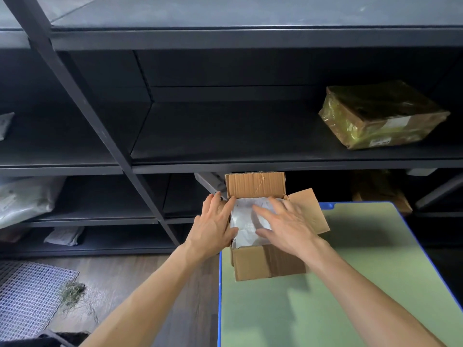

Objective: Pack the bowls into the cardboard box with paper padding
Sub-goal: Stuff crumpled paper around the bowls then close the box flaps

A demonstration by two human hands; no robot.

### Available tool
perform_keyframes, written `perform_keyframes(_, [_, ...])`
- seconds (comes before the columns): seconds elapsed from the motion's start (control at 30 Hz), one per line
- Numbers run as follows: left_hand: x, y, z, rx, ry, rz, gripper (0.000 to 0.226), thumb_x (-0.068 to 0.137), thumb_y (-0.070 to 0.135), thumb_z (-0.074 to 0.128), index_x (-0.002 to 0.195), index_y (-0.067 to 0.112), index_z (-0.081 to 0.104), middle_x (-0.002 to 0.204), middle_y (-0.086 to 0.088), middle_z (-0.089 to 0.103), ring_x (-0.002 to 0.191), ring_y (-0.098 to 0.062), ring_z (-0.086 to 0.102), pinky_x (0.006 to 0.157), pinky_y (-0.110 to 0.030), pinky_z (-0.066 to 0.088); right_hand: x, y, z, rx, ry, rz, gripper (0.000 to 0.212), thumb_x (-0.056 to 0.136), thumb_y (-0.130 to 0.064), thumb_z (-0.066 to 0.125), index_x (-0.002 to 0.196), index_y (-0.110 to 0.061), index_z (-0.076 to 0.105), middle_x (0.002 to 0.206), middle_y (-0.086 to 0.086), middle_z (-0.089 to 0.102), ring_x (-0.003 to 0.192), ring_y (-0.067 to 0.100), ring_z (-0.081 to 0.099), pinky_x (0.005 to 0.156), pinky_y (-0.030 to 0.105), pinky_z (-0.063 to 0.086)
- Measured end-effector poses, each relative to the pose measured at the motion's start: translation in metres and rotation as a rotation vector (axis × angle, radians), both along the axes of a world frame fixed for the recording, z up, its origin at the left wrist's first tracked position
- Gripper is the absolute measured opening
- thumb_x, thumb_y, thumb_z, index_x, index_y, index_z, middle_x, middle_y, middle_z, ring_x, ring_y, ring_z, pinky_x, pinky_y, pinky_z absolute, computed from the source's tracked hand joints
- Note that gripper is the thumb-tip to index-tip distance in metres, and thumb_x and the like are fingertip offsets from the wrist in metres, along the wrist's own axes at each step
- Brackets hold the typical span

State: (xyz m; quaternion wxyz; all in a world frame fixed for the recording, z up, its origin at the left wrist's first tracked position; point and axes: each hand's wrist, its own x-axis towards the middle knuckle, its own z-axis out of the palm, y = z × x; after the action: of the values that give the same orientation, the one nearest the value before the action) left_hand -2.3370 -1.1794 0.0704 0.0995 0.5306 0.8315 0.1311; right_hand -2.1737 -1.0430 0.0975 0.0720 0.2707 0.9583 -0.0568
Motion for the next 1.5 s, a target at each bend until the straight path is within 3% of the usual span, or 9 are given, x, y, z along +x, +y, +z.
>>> perform_keyframes(0.1, [0.005, -0.001, 0.014, 0.031, 0.048, 0.012, 0.070, 0.090, 0.031, 0.059, 0.151, 0.027, 0.026, 0.160, -0.009, 0.011, 0.149, -0.029, 0.003, 0.096, -0.050, 0.049, 0.016, 0.011, 0.004, 0.051, 0.058, -0.016, 0.055, 0.097, -0.050, 0.050, 0.148, -0.032, 0.040, 0.154, 0.005, 0.034, 0.134, 0.028, 0.034, 0.111, 0.041, 0.030])
perform_keyframes(0.23, [0.018, 0.005, 0.025, 0.243, 0.062, -0.047, 0.053, 0.090, 0.013, 0.061, 0.140, 0.019, 0.046, 0.159, -0.010, 0.013, 0.148, -0.032, 0.014, 0.105, -0.041, 0.045, 0.038, 0.032, 0.009, 0.181, 0.091, -0.075, 0.045, 0.089, -0.040, 0.063, 0.131, -0.026, 0.060, 0.129, 0.002, 0.053, 0.113, 0.027, 0.043, 0.097, 0.038, 0.041])
perform_keyframes(0.43, [0.050, 0.027, 0.022, 0.201, -0.009, -0.032, 0.058, 0.097, 0.021, 0.053, 0.151, 0.020, 0.031, 0.162, -0.016, 0.009, 0.150, -0.032, 0.015, 0.106, -0.040, 0.047, 0.055, 0.047, 0.011, 0.088, 0.125, -0.184, 0.041, 0.091, -0.032, 0.065, 0.130, -0.024, 0.056, 0.144, 0.008, 0.036, 0.120, 0.032, 0.036, 0.084, 0.039, 0.051])
perform_keyframes(0.73, [0.060, 0.035, 0.009, 0.084, 0.069, 0.005, 0.064, 0.095, 0.030, 0.049, 0.151, 0.013, 0.024, 0.148, -0.007, 0.032, 0.131, -0.023, 0.037, 0.104, -0.033, 0.045, 0.049, 0.044, 0.010, 0.001, 0.299, -0.131, 0.024, 0.090, -0.012, 0.057, 0.115, -0.014, 0.057, 0.121, 0.002, 0.043, 0.101, 0.025, 0.042, 0.068, 0.037, 0.052])
perform_keyframes(0.9, [0.062, 0.033, 0.011, 0.124, 0.087, 0.037, 0.063, 0.090, 0.035, 0.052, 0.145, 0.009, 0.036, 0.139, -0.004, 0.043, 0.125, -0.021, 0.043, 0.092, -0.032, 0.051, 0.025, 0.026, 0.007, -0.030, 0.340, -0.027, 0.045, 0.096, -0.017, 0.055, 0.140, -0.011, 0.047, 0.147, 0.012, 0.036, 0.122, 0.030, 0.045, 0.086, 0.041, 0.054])
perform_keyframes(1.1, [0.063, 0.029, 0.009, 0.097, 0.145, 0.070, 0.074, 0.090, 0.057, 0.023, 0.145, 0.010, 0.037, 0.145, -0.004, 0.042, 0.130, -0.020, 0.044, 0.100, -0.033, 0.049, 0.013, 0.013, -0.018, -0.054, 0.305, 0.081, 0.047, 0.089, -0.019, 0.065, 0.133, -0.008, 0.052, 0.132, 0.009, 0.050, 0.113, 0.029, 0.054, 0.082, 0.037, 0.056])
perform_keyframes(1.3, [0.069, 0.032, -0.003, 0.013, 0.243, 0.096, 0.071, 0.091, 0.060, 0.025, 0.144, 0.014, 0.039, 0.146, -0.002, 0.040, 0.132, -0.021, 0.041, 0.095, -0.033, 0.048, 0.021, 0.014, -0.034, -0.062, 0.347, 0.121, 0.036, 0.086, -0.014, 0.060, 0.122, -0.008, 0.058, 0.123, 0.004, 0.056, 0.114, 0.026, 0.052, 0.083, 0.036, 0.056])
perform_keyframes(1.4, [0.072, 0.033, -0.011, -0.044, 0.285, 0.094, 0.068, 0.093, 0.061, 0.028, 0.144, 0.017, 0.039, 0.148, -0.002, 0.038, 0.139, -0.022, 0.034, 0.103, -0.035, 0.041, 0.025, 0.018, -0.040, -0.055, 0.370, 0.147, 0.031, 0.091, -0.015, 0.058, 0.121, -0.006, 0.063, 0.126, 0.006, 0.061, 0.118, 0.025, 0.055, 0.097, 0.035, 0.051])
perform_keyframes(1.5, [0.072, 0.036, -0.012, -0.054, 0.298, 0.096, 0.060, 0.095, 0.059, 0.030, 0.142, 0.022, 0.039, 0.146, -0.001, 0.038, 0.138, -0.023, 0.032, 0.105, -0.037, 0.038, 0.028, 0.028, -0.038, -0.113, 0.390, 0.171, 0.045, 0.087, -0.003, 0.051, 0.131, -0.008, 0.058, 0.131, 0.005, 0.061, 0.123, 0.024, 0.053, 0.104, 0.034, 0.045])
